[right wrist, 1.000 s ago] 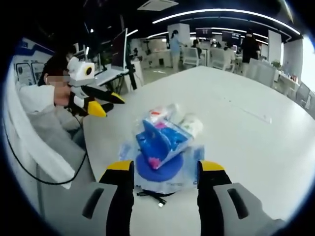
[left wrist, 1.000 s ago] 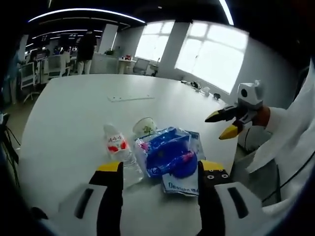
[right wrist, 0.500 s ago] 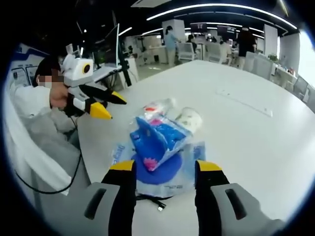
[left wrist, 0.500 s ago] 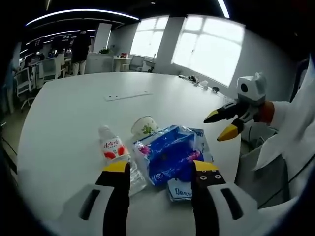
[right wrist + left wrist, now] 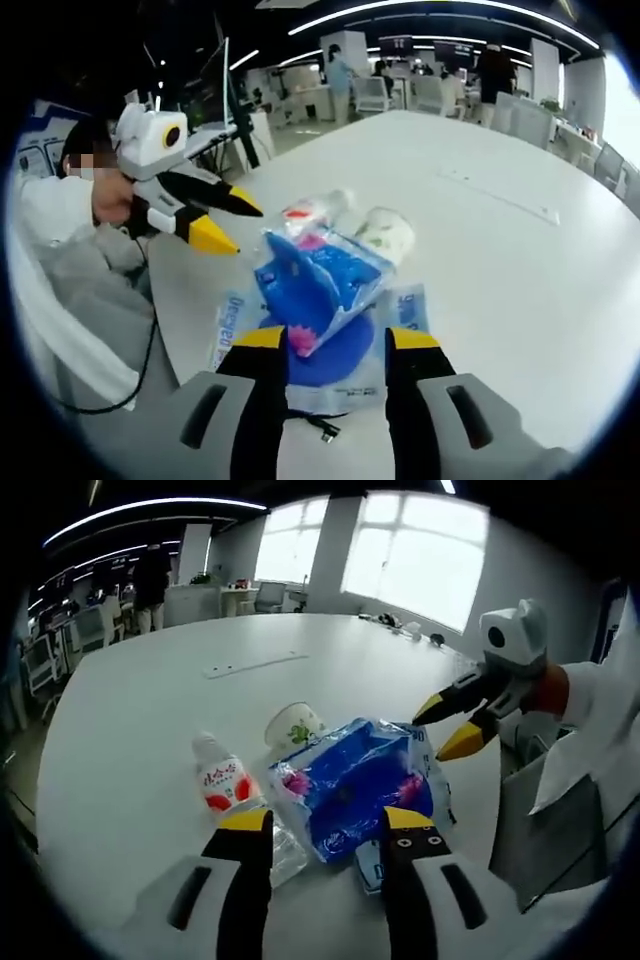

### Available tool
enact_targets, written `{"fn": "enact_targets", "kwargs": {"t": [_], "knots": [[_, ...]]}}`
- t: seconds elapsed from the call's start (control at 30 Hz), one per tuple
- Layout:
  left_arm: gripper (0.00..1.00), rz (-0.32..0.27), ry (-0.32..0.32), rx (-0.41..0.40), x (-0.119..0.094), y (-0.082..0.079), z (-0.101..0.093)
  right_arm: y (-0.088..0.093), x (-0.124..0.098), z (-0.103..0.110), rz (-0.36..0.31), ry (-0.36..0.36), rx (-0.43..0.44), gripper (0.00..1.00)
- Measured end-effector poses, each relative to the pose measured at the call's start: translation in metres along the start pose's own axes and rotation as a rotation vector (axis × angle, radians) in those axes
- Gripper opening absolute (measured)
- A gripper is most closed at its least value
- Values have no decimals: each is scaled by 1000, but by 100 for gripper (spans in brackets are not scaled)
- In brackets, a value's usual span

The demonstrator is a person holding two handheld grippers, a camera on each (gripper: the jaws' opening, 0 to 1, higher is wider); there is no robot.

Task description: Arrange the tabletop items into an orderly group along one side of the table until the central work area is clear of visible clutter.

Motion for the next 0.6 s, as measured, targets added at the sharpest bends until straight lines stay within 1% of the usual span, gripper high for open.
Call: {"fn": "enact_targets", "kwargs": {"t": [0.07,0.2,0.3,0.37,0.47,0.5,0.6], "knots": [[38,17,-14,20,2,2,2,0,2,-2,2,3,7,33],[36,23,-17,30,6,3,1,0,5,-3,5,1,17,30],[32,46,-32,55,9,7,4,1,7,-4,9,-1,22,27],[29,52,-33,55,11,8,4,2,8,-5,14,-4,29,25],[28,49,-30,52,13,7,4,4,11,-6,23,-4,36,25],[27,59,-34,54,15,9,5,4,12,-6,26,-4,39,25],[25,66,-38,54,18,10,6,6,15,-6,36,-3,41,22]]}}
Point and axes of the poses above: the point that each gripper's makers call its tool centre point, and the gripper's own axes: x roughly forward along the fingers, z roughly to its left, y roughly out of its underside, the point moved 2 cm from there along -x, roughly backward along the fingers, and after that the axes turned 6 degrees about z, right-handed, at the moved point
